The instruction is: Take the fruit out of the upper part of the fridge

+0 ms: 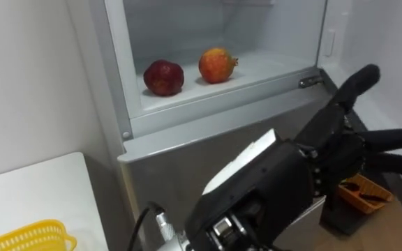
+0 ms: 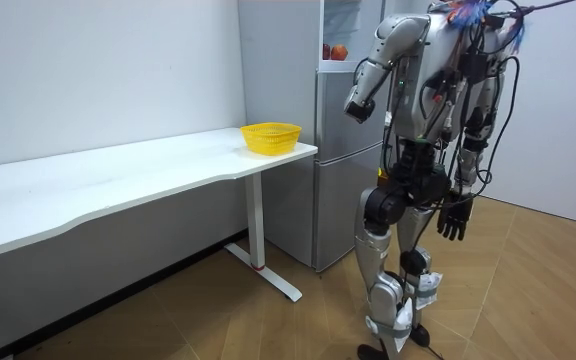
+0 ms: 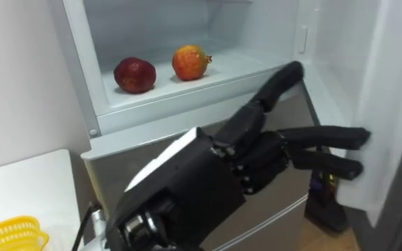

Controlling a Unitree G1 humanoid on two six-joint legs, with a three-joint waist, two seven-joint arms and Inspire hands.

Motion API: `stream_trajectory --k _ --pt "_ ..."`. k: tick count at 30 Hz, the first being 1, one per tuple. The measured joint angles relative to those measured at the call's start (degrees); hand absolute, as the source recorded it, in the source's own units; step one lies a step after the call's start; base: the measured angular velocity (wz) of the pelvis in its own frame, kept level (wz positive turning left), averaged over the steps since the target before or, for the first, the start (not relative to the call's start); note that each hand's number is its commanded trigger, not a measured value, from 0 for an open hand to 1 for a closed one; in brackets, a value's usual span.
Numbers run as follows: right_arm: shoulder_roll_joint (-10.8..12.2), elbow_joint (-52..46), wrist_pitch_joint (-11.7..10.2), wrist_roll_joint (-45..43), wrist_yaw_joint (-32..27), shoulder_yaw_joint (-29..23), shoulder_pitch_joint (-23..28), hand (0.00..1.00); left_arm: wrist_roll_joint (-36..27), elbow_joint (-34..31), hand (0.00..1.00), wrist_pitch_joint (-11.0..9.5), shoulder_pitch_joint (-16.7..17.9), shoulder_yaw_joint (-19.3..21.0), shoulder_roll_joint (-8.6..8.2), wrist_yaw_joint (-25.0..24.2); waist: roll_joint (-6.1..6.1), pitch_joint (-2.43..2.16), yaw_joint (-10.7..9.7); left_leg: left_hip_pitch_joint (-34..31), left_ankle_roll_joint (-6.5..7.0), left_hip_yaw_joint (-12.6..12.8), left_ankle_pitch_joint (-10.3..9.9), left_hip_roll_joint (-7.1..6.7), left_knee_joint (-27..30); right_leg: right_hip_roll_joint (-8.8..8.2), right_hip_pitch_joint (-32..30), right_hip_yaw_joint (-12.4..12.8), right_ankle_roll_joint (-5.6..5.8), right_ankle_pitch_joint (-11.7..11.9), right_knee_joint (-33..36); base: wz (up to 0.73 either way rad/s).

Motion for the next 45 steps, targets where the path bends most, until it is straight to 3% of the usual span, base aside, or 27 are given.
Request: stream_trajectory --k 4,7,14,20,27,30,33,37,40,41,45 --pt "-1.0 0.0 0.0 0.8 -0.5 -0.1 0.0 0.00 0.0 2.7 0.00 0.8 -3.2 -1.0 -1.82 -0.6 0.41 0.06 -1.9 0.0 0.00 0.3 0.0 0.04 0.1 -0.02 0.1 -0.1 -0.02 0.0 0.0 0.00" --pt "-1.1 0.1 0.1 1.0 -0.5 -0.3 0.1 0.00 0.0 3.5 0.00 1.6 -5.6 -1.8 -2.18 -1.2 0.51 0.10 -3.3 0.1 0.00 0.3 0.0 0.01 0.1 0.08 0.1 0.0 -0.07 0.1 -0.1 -0.02" --pt "-1.2 0.2 0.2 2.1 -0.4 -0.6 0.5 0.00 0.0 6.8 0.00 2.4 -8.9 -3.1 -4.68 -2.3 1.35 0.53 -5.2 0.5 0.00 1.5 0.0 0.06 0.1 0.14 0.0 1.5 -0.11 0.2 0.0 -0.09" --pt "-1.2 0.5 0.3 3.5 -0.5 -0.6 0.3 0.00 0.1 8.4 0.00 2.6 -10.8 -4.4 -4.93 -2.2 1.48 0.52 -6.5 0.5 0.00 1.7 0.0 0.07 0.0 0.30 -0.1 1.5 -0.09 0.3 0.0 -0.01" --pt "-1.6 0.8 0.7 4.5 -0.4 -0.6 0.2 0.00 0.1 8.1 0.00 3.1 -10.8 -3.9 -4.90 -2.2 1.72 0.39 -6.1 0.4 0.00 1.8 0.0 0.08 0.1 0.70 -0.4 2.6 -0.10 0.3 0.1 -0.03" --pt "-1.9 0.9 0.9 4.4 -0.1 -0.6 0.3 0.00 0.6 7.7 0.00 3.1 -10.8 -3.6 -4.64 -2.1 1.71 0.39 -4.8 0.6 -0.01 1.6 0.0 0.12 0.1 0.84 -0.3 2.8 -0.19 0.4 0.1 -0.06" --pt "-2.0 1.1 0.8 4.6 0.2 -1.1 0.2 0.00 1.5 5.3 0.00 3.1 -9.4 -2.7 -2.84 -2.1 1.68 0.41 -2.6 0.6 -0.03 1.2 0.0 0.17 0.0 0.76 -0.2 2.1 -0.29 0.5 0.2 0.00" --pt "-1.9 1.2 0.0 3.8 0.6 -2.8 0.5 0.00 3.4 0.6 0.00 3.2 -4.4 5.9 1.35 -2.0 0.78 0.64 0.8 0.4 -0.17 -0.6 0.1 0.15 0.0 0.21 -0.1 -0.4 -0.55 -0.1 1.1 0.26" --pt "-1.9 1.2 -0.1 2.8 0.0 -3.6 1.2 0.00 5.9 -4.2 0.00 3.3 0.3 12.7 3.16 -0.3 -0.11 0.15 4.7 -0.1 -0.30 -2.0 0.2 0.15 0.2 -0.04 0.0 -1.6 -0.65 -0.2 1.0 0.27" --pt "-1.8 1.1 -0.1 1.1 0.0 -4.3 1.5 0.00 7.0 -5.9 0.00 3.2 2.0 15.2 3.42 0.6 -0.58 -0.20 5.9 -0.3 -0.34 -2.7 0.3 0.11 0.2 -0.09 0.0 -2.4 -0.71 -0.3 1.0 0.27" --pt "-1.5 1.5 -0.5 -1.1 -0.8 -6.4 1.7 0.00 12.0 -7.1 0.00 1.7 6.5 21.4 3.66 4.7 -1.42 -0.64 9.5 -0.6 -0.33 -5.0 0.3 0.03 0.8 -0.35 1.3 -4.4 -0.73 -0.3 0.2 0.31"
